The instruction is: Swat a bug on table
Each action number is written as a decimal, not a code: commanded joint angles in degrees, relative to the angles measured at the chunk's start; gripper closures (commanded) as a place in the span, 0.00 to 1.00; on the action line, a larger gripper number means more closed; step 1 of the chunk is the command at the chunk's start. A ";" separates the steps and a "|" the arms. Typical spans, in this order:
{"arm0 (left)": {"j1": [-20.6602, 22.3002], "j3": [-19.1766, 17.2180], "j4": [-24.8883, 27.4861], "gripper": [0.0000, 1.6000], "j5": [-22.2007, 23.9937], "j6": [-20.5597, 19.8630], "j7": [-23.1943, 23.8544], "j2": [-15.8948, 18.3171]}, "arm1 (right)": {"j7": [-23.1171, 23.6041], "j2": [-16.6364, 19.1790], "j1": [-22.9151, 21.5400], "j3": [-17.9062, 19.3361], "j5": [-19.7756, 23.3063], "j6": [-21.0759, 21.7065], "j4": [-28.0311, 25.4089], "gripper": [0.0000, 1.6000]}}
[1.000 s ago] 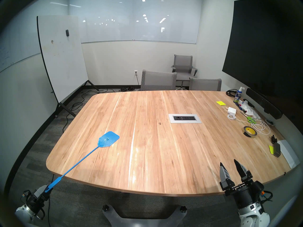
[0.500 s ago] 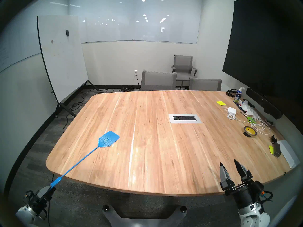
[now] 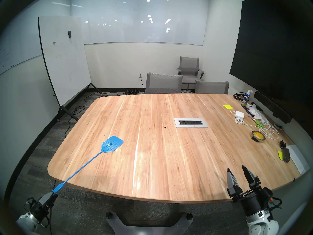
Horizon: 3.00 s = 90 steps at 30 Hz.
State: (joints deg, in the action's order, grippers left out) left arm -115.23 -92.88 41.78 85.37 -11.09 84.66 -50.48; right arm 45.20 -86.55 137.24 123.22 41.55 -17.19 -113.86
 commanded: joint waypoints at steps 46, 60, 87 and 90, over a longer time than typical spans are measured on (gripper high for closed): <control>-1.58 0.53 0.25 1.00 3.01 3.32 0.34 2.72 | 0.29 -0.10 -0.18 0.08 -0.13 0.05 -0.91 0.00; -10.97 -5.42 11.29 1.00 5.63 4.31 0.34 5.38 | 0.34 -0.14 -0.23 0.11 -0.15 0.07 -0.89 0.00; -28.31 -29.62 28.82 1.00 3.34 19.65 0.34 1.05 | 0.51 -0.21 -0.47 0.17 -0.14 0.07 -0.56 0.00; -30.05 -32.35 31.29 1.00 2.18 21.48 0.34 -0.46 | 0.53 -0.22 -0.49 0.18 -0.14 0.07 -0.53 0.00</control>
State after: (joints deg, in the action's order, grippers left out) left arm -139.50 -119.13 67.75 88.78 6.98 84.72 -47.97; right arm 45.60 -86.88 136.88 123.43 41.41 -17.03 -113.72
